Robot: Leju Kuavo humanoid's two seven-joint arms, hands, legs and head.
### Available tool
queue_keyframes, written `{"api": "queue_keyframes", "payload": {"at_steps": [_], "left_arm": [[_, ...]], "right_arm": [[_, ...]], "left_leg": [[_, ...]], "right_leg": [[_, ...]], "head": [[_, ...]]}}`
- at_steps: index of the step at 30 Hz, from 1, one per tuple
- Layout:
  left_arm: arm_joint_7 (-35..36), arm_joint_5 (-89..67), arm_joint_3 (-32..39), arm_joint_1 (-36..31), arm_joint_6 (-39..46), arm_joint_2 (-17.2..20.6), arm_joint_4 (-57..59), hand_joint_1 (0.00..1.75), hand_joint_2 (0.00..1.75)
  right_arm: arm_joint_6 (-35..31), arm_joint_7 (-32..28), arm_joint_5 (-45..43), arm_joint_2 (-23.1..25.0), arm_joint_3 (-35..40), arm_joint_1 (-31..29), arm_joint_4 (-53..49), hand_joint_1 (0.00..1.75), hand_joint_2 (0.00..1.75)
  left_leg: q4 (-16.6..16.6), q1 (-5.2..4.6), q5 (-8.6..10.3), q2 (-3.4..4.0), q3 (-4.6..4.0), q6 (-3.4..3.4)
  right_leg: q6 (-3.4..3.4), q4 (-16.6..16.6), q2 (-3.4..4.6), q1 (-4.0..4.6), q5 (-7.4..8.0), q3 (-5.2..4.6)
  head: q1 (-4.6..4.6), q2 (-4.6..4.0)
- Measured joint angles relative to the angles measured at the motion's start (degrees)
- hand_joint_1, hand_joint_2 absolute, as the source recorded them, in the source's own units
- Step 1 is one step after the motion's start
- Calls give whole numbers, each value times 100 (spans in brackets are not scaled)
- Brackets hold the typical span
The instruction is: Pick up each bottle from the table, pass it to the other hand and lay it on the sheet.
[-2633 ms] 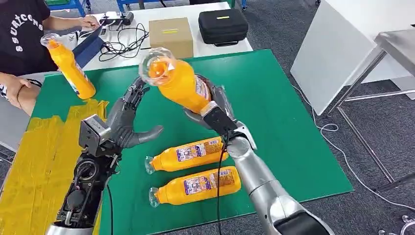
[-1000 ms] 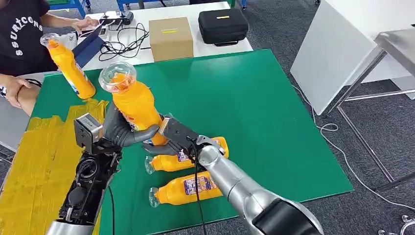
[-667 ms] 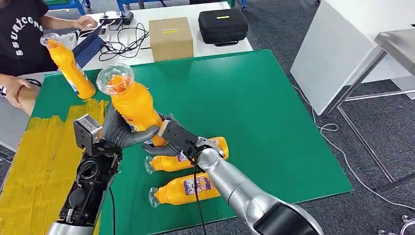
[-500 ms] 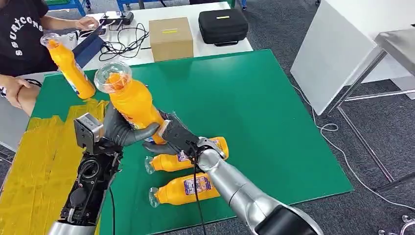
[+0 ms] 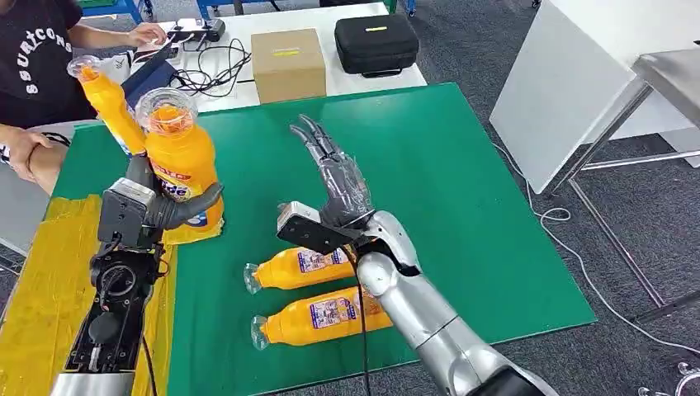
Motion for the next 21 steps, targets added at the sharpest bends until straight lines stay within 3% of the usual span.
{"api": "queue_keyframes", "payload": {"at_steps": [4, 9, 14, 21], "left_arm": [[464, -1440, 39, -44, 892, 85, 0, 175, 175], [1362, -3800, 90, -256, 791, 501, 197, 175, 175], [1886, -5618, -76, -897, 197, 937, 1194, 175, 175], [1919, -5999, -332, -1509, -111, 1200, 2281, 175, 175]], "right_arm": [[-503, 346, 1116, -122, -50, 200, -400, 0, 175], [-581, 776, 2533, -457, -76, 563, -1008, 0, 175], [-457, 846, 2817, -688, -87, 740, -1291, 0, 175], [-459, 846, 2856, -841, -88, 859, -1298, 0, 175]], "left_leg": [[0, 0, 0, -2, 0, 0], [0, 0, 0, 3, 1, 0], [0, 2, 9, 1, 0, -12], [0, 2, 9, 2, -2, -13]], "right_leg": [[0, -1, -1, 0, 0, 0], [0, -1, 0, 1, 0, -4], [-2, 0, 0, 2, 3, -5], [-14, 1, 2, 2, 11, -7]], "head": [[0, 0], [0, 0], [-2, 0], [0, 0]]}}
